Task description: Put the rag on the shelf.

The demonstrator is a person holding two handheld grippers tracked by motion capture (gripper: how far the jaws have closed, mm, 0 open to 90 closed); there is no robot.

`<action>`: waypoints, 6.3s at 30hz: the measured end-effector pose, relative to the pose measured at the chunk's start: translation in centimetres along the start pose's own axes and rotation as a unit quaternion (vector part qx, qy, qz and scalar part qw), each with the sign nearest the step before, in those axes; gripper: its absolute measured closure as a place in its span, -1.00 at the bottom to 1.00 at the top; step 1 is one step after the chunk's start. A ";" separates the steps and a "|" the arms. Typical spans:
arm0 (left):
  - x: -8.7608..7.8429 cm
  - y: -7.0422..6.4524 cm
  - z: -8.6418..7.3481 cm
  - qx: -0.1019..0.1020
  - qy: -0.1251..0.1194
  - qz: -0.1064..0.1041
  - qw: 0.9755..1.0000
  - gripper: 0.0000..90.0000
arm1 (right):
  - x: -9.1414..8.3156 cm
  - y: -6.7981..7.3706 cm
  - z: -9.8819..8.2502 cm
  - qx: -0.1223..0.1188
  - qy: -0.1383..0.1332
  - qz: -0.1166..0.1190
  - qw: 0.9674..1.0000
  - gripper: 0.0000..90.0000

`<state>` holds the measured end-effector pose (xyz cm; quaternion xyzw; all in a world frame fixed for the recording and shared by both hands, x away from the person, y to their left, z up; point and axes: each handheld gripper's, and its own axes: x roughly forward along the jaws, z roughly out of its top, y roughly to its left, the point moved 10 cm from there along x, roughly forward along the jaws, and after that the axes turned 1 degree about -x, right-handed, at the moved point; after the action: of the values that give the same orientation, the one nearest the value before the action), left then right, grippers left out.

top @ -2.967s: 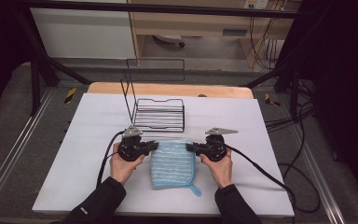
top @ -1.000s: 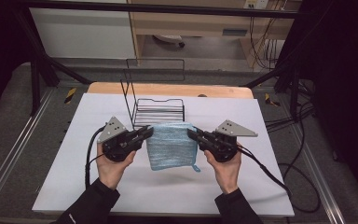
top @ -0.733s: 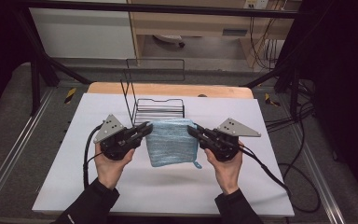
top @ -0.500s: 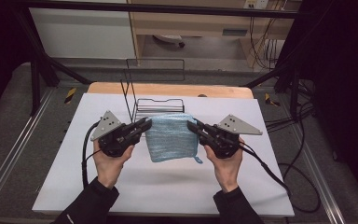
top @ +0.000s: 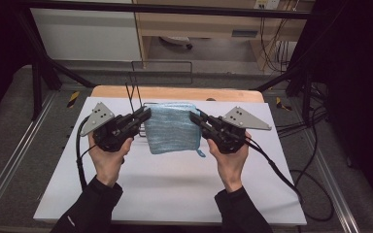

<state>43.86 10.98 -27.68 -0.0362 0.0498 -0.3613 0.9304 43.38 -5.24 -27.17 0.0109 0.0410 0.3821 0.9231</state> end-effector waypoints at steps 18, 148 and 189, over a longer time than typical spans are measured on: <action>0.6 1.7 4.4 -0.008 -0.047 0.012 0.999 0.83 | 1.9 -0.3 4.2 -0.023 -0.032 -0.015 0.999 0.82; 9.0 11.9 7.8 0.007 -0.031 0.060 0.998 0.83 | 13.2 -8.5 6.9 -0.021 -0.012 -0.049 0.998 0.82; 5.2 9.0 4.2 0.025 0.026 -0.003 0.999 0.80 | 10.2 -5.7 3.8 -0.044 0.043 0.006 0.998 0.80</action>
<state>54.21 14.24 -24.82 -0.0039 0.0649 -0.3656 0.9285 54.91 -2.07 -24.34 -0.0456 0.0641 0.3894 0.9177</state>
